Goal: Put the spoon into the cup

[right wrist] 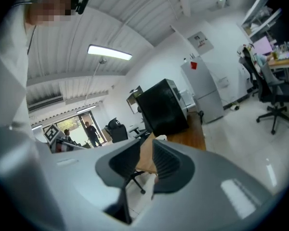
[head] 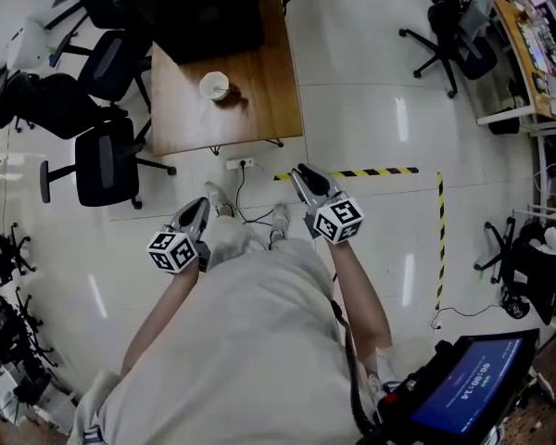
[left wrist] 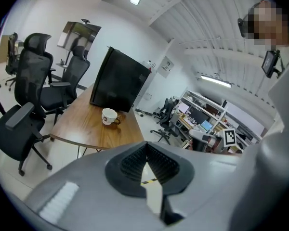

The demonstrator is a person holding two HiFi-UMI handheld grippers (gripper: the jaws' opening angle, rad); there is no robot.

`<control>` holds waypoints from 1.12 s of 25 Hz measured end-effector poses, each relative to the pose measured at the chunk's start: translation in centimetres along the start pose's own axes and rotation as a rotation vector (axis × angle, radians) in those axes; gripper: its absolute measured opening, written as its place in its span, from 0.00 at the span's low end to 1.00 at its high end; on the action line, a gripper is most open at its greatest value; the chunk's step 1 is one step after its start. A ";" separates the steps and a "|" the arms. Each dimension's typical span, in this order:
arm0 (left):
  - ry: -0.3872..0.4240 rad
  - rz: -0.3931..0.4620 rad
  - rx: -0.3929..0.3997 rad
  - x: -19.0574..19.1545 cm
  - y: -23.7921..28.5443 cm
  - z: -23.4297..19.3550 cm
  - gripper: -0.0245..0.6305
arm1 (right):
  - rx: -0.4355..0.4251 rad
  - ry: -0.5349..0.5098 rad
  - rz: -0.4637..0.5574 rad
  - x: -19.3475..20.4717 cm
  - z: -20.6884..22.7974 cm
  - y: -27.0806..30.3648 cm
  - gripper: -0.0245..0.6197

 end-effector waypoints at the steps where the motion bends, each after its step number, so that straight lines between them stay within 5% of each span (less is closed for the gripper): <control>1: 0.007 0.011 -0.012 0.2 -0.5 0.4 0.01 | 0.008 -0.002 -0.003 0.1 0.5 -0.6 0.15; 7: 0.050 0.085 -0.100 -0.4 0.0 1.6 0.01 | 0.000 0.087 0.093 -2.3 3.2 -0.1 0.16; 12: 0.120 0.086 -0.072 -2.6 1.1 0.2 0.01 | 0.008 0.104 0.152 -2.7 0.8 3.9 0.16; 21: 0.109 0.095 -0.084 -2.3 -0.7 -1.2 0.02 | 0.011 0.011 0.050 -0.5 -2.2 4.7 0.16; 28: 0.114 0.094 -0.055 -2.0 -0.9 -0.9 0.02 | -0.031 -0.082 0.005 0.3 -2.6 4.3 0.31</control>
Point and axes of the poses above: the fingertips, and each gripper's own axes: y forward along the fingers, z to its right, x out of its underside, the point moved 9 cm from there along -y, backward along the fingers, and after that the axes turned 9 degrees about z, right-handed, at the moved point
